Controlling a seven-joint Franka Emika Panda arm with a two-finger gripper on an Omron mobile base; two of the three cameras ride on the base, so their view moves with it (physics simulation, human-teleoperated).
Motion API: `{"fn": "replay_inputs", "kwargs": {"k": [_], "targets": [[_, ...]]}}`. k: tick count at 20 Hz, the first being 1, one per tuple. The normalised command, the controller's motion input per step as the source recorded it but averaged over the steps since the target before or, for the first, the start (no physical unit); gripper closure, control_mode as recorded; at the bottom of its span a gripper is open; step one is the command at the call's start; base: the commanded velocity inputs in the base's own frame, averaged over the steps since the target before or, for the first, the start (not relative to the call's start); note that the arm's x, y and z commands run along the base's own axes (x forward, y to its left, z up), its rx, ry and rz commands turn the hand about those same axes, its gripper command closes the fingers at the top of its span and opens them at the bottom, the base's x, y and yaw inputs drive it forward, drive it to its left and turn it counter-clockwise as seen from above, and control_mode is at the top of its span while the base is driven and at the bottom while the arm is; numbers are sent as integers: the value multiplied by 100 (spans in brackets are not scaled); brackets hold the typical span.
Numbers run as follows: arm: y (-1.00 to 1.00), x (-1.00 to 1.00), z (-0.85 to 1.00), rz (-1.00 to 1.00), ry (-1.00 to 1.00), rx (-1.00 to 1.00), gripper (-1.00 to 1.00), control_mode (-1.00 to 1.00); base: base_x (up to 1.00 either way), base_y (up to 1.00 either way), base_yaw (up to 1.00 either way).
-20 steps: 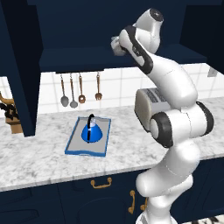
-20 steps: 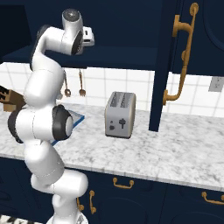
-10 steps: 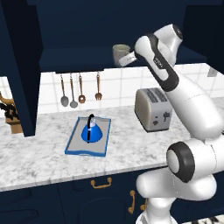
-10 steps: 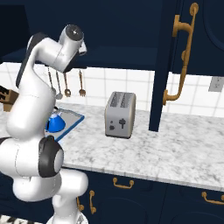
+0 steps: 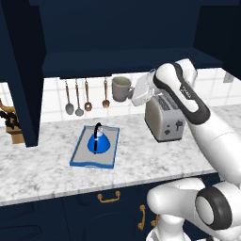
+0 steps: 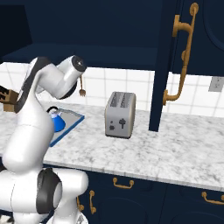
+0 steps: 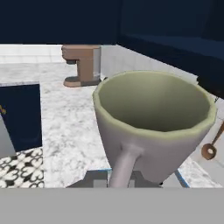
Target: Pick the kettle from the counter and place it on the tray. Then pick the mug from the cabinet and place it on the tray. Then close the cabinet doors.
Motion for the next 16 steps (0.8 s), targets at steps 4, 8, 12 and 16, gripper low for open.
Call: {"fn": "replay_inputs", "kwargs": {"k": [4,8,12,16], "targets": [[27,-14,-65,20,22,0,100,-100,0,0,0],[26,0,-84,17,32,-8,100,-100,0,0,0],[14,16,-98,16,34,-3,100,-100,0,0,0],[33,12,-100,10,16,-4,100,-100,0,0,0]]}}
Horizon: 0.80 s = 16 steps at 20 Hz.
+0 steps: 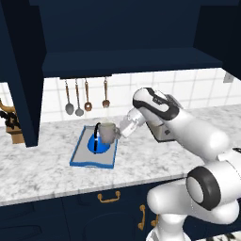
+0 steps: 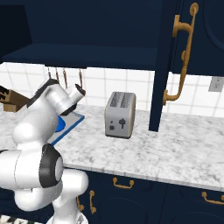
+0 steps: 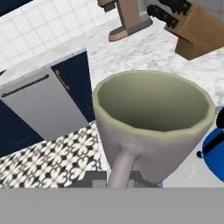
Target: Pick the kettle from the counter and place it on the tray. Then pick the mug from the cabinet and place it on the tray. Then close the cabinet doors.
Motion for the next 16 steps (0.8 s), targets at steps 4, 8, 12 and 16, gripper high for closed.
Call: {"fn": "replay_inputs", "kwargs": {"k": [4,8,12,16], "targets": [[61,13,-100,0,1,-13,100,-100,0,0,0],[15,23,-78,-4,-9,-2,100,-100,0,0,0],[-1,21,-61,-7,-14,0,100,-100,0,0,0],[-2,22,-43,-5,-5,0,100,-100,0,0,0]]}}
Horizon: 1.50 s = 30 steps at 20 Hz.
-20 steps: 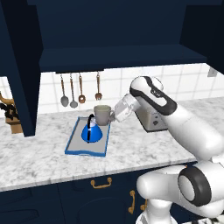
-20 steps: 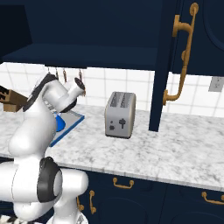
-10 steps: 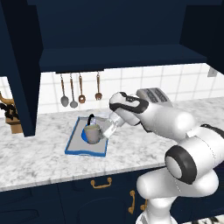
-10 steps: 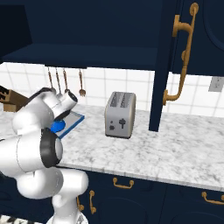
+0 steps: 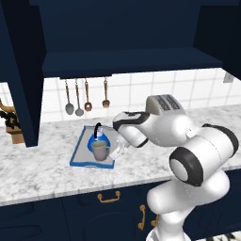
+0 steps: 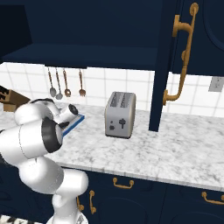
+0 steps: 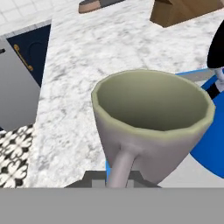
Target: Pick the kettle from the counter and place it on the tray. Then pick the mug from the cabinet and place it on the tray. Then close the cabinet doors.
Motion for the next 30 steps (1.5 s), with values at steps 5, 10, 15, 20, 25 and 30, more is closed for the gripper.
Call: {"fn": "replay_inputs", "kwargs": {"k": [5,10,15,20,25,30], "targets": [[-1,24,-40,-1,-1,0,100,-100,0,0,0],[-5,17,-22,0,-2,0,100,-100,0,0,0],[0,-3,-7,0,-1,0,-100,-100,0,0,0],[-21,-19,9,0,-2,0,-100,-100,0,0,0],[-20,-30,66,0,-2,4,-100,-100,0,0,0],[-22,-39,100,-8,4,1,-100,-100,0,0,0]]}}
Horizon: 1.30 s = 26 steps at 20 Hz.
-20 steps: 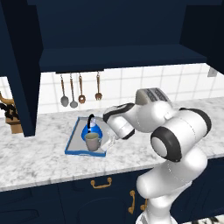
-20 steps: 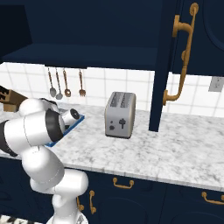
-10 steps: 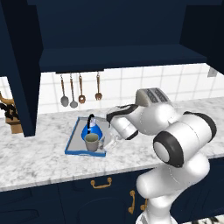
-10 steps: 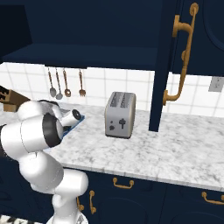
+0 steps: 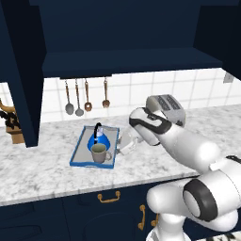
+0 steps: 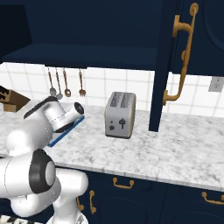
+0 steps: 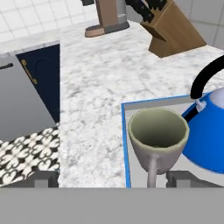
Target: Pick the kettle from the counter and place it on the tray. Then pick the mug from the cabinet and place it on the tray. Then close the cabinet doors.
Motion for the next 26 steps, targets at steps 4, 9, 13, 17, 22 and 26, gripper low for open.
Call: {"fn": "replay_inputs", "kwargs": {"k": [4,9,13,17,22,26], "targets": [[-24,-12,70,-11,24,0,-100,-100,0,0,0],[0,0,0,0,2,0,-100,-100,0,0,0],[12,-7,1,-9,0,0,-100,-100,0,0,0],[30,-5,2,-16,0,0,100,-100,0,0,0],[17,-27,23,-22,9,0,100,-100,0,0,0],[46,-13,3,-22,11,-9,100,-100,0,0,0]]}}
